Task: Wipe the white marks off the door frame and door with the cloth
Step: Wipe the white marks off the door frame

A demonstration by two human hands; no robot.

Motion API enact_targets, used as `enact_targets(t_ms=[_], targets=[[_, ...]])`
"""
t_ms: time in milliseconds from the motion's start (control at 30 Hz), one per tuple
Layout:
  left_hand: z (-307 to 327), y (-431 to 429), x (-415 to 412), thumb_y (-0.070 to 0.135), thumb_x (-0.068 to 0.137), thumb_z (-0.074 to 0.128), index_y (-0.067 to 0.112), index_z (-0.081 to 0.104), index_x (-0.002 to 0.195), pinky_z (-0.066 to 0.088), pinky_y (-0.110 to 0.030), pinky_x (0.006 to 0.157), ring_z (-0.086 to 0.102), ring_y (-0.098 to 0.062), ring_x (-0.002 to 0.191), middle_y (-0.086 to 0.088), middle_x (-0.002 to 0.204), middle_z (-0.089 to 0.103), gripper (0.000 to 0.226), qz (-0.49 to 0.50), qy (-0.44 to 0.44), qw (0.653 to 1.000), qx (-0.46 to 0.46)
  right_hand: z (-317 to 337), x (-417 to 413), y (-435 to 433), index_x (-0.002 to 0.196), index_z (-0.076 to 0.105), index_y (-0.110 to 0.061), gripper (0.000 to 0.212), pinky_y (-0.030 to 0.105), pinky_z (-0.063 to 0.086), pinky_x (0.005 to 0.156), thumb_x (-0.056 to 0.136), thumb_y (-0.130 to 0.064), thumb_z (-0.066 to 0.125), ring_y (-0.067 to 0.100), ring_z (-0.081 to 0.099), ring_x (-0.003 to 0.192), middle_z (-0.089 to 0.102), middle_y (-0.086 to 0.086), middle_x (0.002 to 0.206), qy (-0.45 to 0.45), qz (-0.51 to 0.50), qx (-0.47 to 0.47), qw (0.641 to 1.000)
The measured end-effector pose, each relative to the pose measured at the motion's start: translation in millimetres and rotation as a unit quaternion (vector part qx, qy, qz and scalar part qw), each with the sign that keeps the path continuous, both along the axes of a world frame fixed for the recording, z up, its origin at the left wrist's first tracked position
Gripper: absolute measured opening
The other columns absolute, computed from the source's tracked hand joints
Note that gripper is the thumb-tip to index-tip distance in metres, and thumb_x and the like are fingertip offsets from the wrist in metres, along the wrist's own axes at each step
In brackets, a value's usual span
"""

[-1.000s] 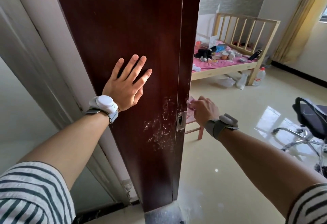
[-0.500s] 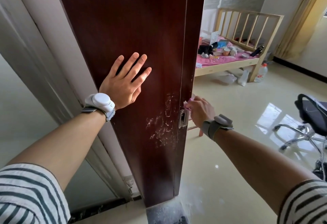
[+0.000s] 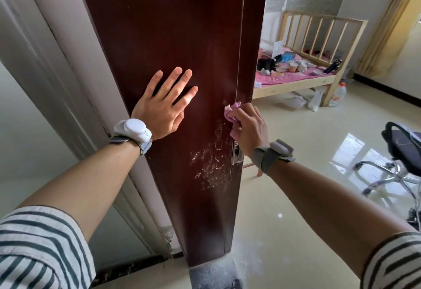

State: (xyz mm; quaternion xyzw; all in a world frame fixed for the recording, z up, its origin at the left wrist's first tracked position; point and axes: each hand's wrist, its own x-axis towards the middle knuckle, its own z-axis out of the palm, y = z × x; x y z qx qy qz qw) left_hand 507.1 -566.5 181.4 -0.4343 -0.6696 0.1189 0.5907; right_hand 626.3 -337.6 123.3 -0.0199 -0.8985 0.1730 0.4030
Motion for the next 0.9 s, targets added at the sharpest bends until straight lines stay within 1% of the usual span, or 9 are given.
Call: enact_targets(t_ms=[133, 167, 267, 400, 500, 633, 667, 833, 900], targets=[[-2, 0, 1, 0.023, 0.095, 0.051, 0.017, 0.047, 0.147, 0.019, -0.052, 0.121, 0.028, -0.032, 0.148, -0.014, 0.159, 0.031, 0.052, -0.003, -0.004, 1.0, 0.003, -10, 5, 8, 0.093, 0.073, -0.023, 0.021, 0.036, 0.051, 0.069, 0.091, -0.012, 0.056, 0.026, 0.056, 0.093, 0.057, 0.002, 0.095, -0.208, -0.031, 0.058, 0.976], [-2, 0, 2, 0.023, 0.095, 0.052, 0.017, 0.047, 0.147, 0.019, -0.052, 0.121, 0.028, -0.031, 0.148, -0.014, 0.159, 0.031, 0.052, -0.003, -0.006, 1.0, 0.004, -11, 10, 10, 0.098, 0.072, -0.023, 0.02, 0.034, 0.051, 0.069, 0.09, -0.013, 0.057, 0.026, 0.057, 0.092, 0.058, 0.002, 0.095, -0.207, -0.042, 0.058, 0.976], [2, 0, 2, 0.022, 0.095, 0.051, 0.017, 0.047, 0.146, 0.019, -0.052, 0.121, 0.028, -0.032, 0.147, -0.014, 0.159, 0.031, 0.052, 0.001, -0.006, 1.0, 0.006, -2, 14, 9, 0.11, 0.067, -0.016, 0.03, 0.031, 0.049, 0.062, 0.082, -0.006, 0.06, 0.028, 0.057, 0.087, 0.058, 0.006, 0.095, -0.09, -0.025, 0.047, 0.995], [2, 0, 3, 0.022, 0.095, 0.049, 0.016, 0.048, 0.146, 0.019, -0.052, 0.121, 0.029, -0.032, 0.147, -0.015, 0.158, 0.032, 0.052, -0.004, -0.008, 1.0, 0.004, 10, 2, -8, 0.107, 0.068, -0.013, 0.034, 0.033, 0.049, 0.062, 0.076, 0.001, 0.059, 0.028, 0.054, 0.085, 0.059, 0.007, 0.097, 0.007, 0.022, 0.043, 0.999], [1, 0, 3, 0.022, 0.095, 0.048, 0.016, 0.048, 0.146, 0.019, -0.052, 0.12, 0.029, -0.032, 0.147, -0.015, 0.158, 0.032, 0.052, -0.004, -0.007, 1.0, 0.002, -6, -2, -23, 0.102, 0.073, -0.021, 0.029, 0.029, 0.046, 0.057, 0.083, -0.004, 0.061, 0.024, 0.052, 0.083, 0.059, 0.002, 0.091, 0.003, 0.027, 0.049, 0.998], [0, 0, 3, 0.022, 0.095, 0.047, 0.016, 0.047, 0.146, 0.018, -0.051, 0.121, 0.028, -0.032, 0.148, -0.014, 0.159, 0.031, 0.052, -0.001, -0.012, 1.0, 0.001, -29, 9, -25, 0.094, 0.075, -0.021, 0.019, 0.032, 0.044, 0.058, 0.094, -0.023, 0.057, 0.023, 0.051, 0.09, 0.055, -0.001, 0.092, -0.186, -0.018, 0.095, 0.978], [-1, 0, 3, 0.022, 0.095, 0.048, 0.016, 0.047, 0.146, 0.018, -0.051, 0.121, 0.028, -0.032, 0.147, -0.014, 0.159, 0.031, 0.052, -0.001, -0.011, 1.0, 0.001, -29, 14, -21, 0.094, 0.075, -0.02, 0.017, 0.031, 0.045, 0.059, 0.093, -0.022, 0.058, 0.023, 0.052, 0.091, 0.056, 0.0, 0.094, -0.189, -0.033, 0.089, 0.977], [1, 0, 4, 0.021, 0.095, 0.048, 0.016, 0.048, 0.146, 0.019, -0.052, 0.12, 0.029, -0.032, 0.147, -0.015, 0.158, 0.032, 0.051, -0.006, -0.009, 1.0, 0.006, -6, 15, -12, 0.108, 0.067, -0.017, 0.034, 0.03, 0.049, 0.056, 0.079, -0.002, 0.061, 0.026, 0.056, 0.087, 0.057, 0.006, 0.096, -0.032, -0.021, 0.059, 0.998], [0, 0, 4, 0.021, 0.095, 0.048, 0.015, 0.048, 0.146, 0.019, -0.052, 0.12, 0.028, -0.032, 0.147, -0.015, 0.158, 0.032, 0.051, -0.008, -0.016, 1.0, 0.005, -2, 6, -20, 0.108, 0.068, -0.018, 0.036, 0.03, 0.048, 0.058, 0.079, 0.001, 0.06, 0.026, 0.055, 0.087, 0.058, 0.005, 0.098, -0.004, -0.005, 0.05, 0.999]])
